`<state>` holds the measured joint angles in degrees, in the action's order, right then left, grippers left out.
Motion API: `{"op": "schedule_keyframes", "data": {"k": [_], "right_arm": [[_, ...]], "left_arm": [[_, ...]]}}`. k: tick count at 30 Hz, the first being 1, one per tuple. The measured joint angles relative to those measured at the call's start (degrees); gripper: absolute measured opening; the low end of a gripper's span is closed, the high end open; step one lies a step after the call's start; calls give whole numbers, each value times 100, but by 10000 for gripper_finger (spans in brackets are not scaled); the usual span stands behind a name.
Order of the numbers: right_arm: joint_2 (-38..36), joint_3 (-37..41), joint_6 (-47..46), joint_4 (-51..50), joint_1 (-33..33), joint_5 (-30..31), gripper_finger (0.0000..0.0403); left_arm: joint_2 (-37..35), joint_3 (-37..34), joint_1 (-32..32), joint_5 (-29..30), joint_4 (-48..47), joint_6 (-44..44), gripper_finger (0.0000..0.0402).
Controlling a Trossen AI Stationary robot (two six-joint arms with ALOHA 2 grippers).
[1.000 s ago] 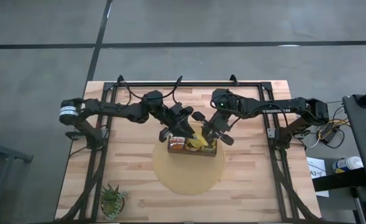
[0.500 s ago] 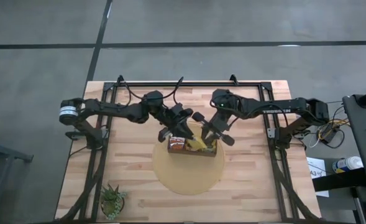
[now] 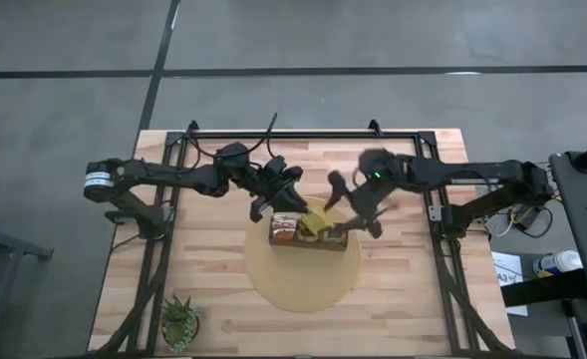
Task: Pick & Place Tea
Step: Put the yellow tea bag into the right section of the wooden organizer
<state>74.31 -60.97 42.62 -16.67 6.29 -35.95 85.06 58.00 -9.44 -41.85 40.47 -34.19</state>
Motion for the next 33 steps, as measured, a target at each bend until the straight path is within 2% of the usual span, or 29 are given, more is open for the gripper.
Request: {"op": "schedule_keyframes", "data": {"k": [5, 7, 10, 14, 17, 24, 33], "right_arm": [[-307, 118, 927, -207, -984, 5113, 298], [-279, 239, 1428, -154, -1312, 6751, 295], [-138, 410, 2082, 381, -1684, 8619, 283], [124, 499, 2674, 684, -1919, 10189, 263], [335, 503, 2782, 950, -1973, 10975, 248], [340, 490, 2431, 1192, -2005, 11161, 227], [264, 314, 2669, 1345, -2049, 11051, 226]], "left_arm": [[-66, -163, -202, 871, 45, -252, 10], [-66, -242, -296, 1127, 101, -341, 10], [-66, -380, -435, 1527, 288, -476, 10], [-67, -481, -727, 1649, 672, -899, 10], [-68, -481, -948, 1711, 688, -1020, 10], [-50, -491, -1282, 1333, 565, -1097, 9], [-15, -516, -1527, 1279, 413, -1169, 9]]}}
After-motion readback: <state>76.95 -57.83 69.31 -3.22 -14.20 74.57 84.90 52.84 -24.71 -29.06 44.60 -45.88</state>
